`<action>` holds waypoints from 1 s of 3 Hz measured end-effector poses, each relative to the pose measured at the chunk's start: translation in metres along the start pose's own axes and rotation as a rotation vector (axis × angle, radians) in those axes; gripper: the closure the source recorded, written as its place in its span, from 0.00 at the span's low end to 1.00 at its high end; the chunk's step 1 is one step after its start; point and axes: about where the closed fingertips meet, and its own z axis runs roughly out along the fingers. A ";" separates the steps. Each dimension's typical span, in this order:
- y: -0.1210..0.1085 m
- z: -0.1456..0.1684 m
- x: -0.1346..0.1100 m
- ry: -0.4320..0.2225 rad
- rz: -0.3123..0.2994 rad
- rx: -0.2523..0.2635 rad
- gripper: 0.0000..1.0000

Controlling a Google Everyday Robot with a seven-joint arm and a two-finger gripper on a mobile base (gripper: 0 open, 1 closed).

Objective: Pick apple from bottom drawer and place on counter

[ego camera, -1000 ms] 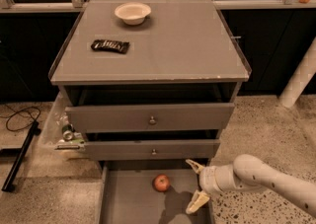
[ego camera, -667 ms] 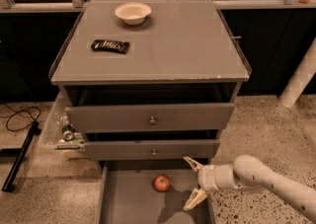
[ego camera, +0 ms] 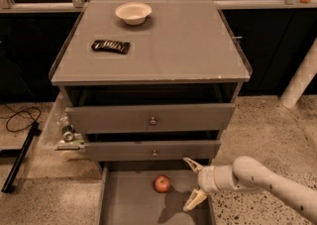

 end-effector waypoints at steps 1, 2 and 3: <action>-0.018 0.024 0.038 0.024 -0.013 0.041 0.00; -0.035 0.057 0.081 0.002 0.001 0.074 0.00; -0.053 0.080 0.106 -0.031 -0.007 0.102 0.00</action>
Offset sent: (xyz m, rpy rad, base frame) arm 0.0884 -0.0276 -0.1521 0.0359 -0.0695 -0.1078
